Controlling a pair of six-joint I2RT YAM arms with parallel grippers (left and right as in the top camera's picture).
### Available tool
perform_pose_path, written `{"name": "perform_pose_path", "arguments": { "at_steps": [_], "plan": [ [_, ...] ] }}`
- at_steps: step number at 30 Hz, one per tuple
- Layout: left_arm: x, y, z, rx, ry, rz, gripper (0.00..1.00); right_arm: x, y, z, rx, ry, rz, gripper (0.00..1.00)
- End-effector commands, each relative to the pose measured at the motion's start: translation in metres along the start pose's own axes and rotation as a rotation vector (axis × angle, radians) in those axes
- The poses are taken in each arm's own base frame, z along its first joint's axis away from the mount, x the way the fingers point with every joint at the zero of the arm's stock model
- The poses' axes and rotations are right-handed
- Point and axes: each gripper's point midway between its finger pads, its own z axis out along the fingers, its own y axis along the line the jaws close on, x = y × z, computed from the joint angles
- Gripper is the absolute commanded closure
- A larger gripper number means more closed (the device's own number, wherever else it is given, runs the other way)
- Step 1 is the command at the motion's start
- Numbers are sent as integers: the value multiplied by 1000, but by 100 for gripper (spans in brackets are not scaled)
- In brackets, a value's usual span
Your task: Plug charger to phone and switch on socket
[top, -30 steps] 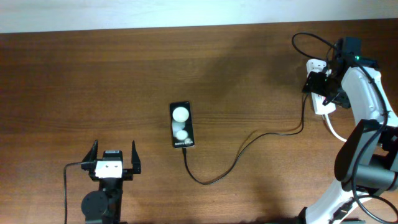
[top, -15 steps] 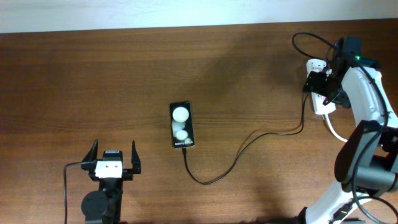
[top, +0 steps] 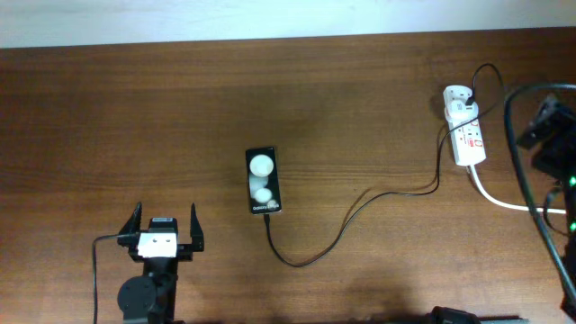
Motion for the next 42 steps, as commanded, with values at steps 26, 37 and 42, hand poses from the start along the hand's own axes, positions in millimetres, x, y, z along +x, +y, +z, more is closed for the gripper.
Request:
{"name": "perform_pose_path", "arguments": {
  "at_steps": [26,37,42],
  "plan": [
    [2,2,0,-10,4,13,1,388,20,100,-354,398,-229,1],
    [2,2,0,-10,4,13,1,370,15,82,-385,201,-190,1],
    [2,1,0,-10,4,13,1,321,22,71,-410,-22,-171,1]
  ]
}}
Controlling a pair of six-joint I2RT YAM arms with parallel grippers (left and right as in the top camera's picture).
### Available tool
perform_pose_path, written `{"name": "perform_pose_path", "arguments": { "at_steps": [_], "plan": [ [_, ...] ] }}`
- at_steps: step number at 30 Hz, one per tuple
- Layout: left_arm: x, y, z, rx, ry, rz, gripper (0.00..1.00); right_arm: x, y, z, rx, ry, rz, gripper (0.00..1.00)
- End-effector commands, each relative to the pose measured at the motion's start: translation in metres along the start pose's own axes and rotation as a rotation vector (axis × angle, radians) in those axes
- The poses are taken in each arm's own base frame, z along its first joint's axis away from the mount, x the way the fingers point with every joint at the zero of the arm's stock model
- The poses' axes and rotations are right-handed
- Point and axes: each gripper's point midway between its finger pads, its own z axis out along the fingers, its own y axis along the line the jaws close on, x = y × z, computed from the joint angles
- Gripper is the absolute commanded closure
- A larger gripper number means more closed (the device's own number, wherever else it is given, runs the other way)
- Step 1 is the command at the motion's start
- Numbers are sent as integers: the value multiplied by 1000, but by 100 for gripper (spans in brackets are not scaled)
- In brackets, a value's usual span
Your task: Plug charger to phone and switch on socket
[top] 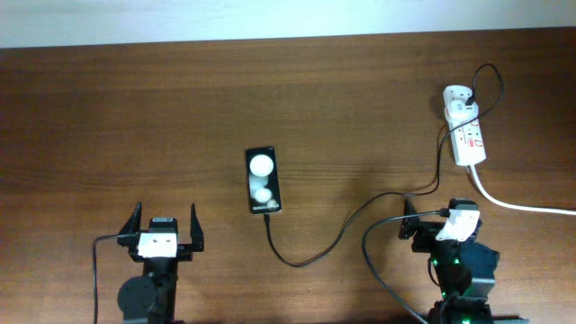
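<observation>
The black phone (pixel 264 181) lies face up mid-table, and the black charger cable (pixel 310 259) meets its near end. From there the cable loops right and up to the white power strip (pixel 468 137) at the far right, where the white charger plug (pixel 459 101) sits in a socket. The strip's switch is too small to read. My left gripper (pixel 166 223) stands open near the front edge, left of the phone, with nothing in it. My right gripper (pixel 425 221) hovers low at the front right, beside the cable. Its fingers are dark and bunched, so their gap does not show.
The strip's white mains lead (pixel 513 205) runs off the right edge. A black arm cable (pixel 378 270) curls around the base of the right arm. Bare brown table lies between the phone and the strip. A pale wall borders the back edge.
My right arm was at the far right edge, beside the power strip. It now sits at the front right near the cable. Phone, cable, strip and left gripper are unmoved.
</observation>
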Motion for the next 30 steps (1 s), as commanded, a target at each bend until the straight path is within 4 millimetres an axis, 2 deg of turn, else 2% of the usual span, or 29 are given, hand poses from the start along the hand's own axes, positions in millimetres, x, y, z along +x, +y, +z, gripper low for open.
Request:
{"name": "perform_pose_path", "arguments": {
  "at_steps": [1,3,7,11,30],
  "plan": [
    [2,1,0,-10,4,10,1,-14,-1,-5,8,-69,1,1],
    [2,1,0,-10,4,10,1,-27,-1,-10,11,-130,-8,1],
    [2,1,0,-9,4,10,1,-50,3,-21,12,-243,-156,1],
    [2,1,0,-10,4,10,1,-51,6,-22,2,-246,-224,1],
    [2,1,0,-9,4,10,1,-51,6,-22,3,-247,-224,1]
  ]
}}
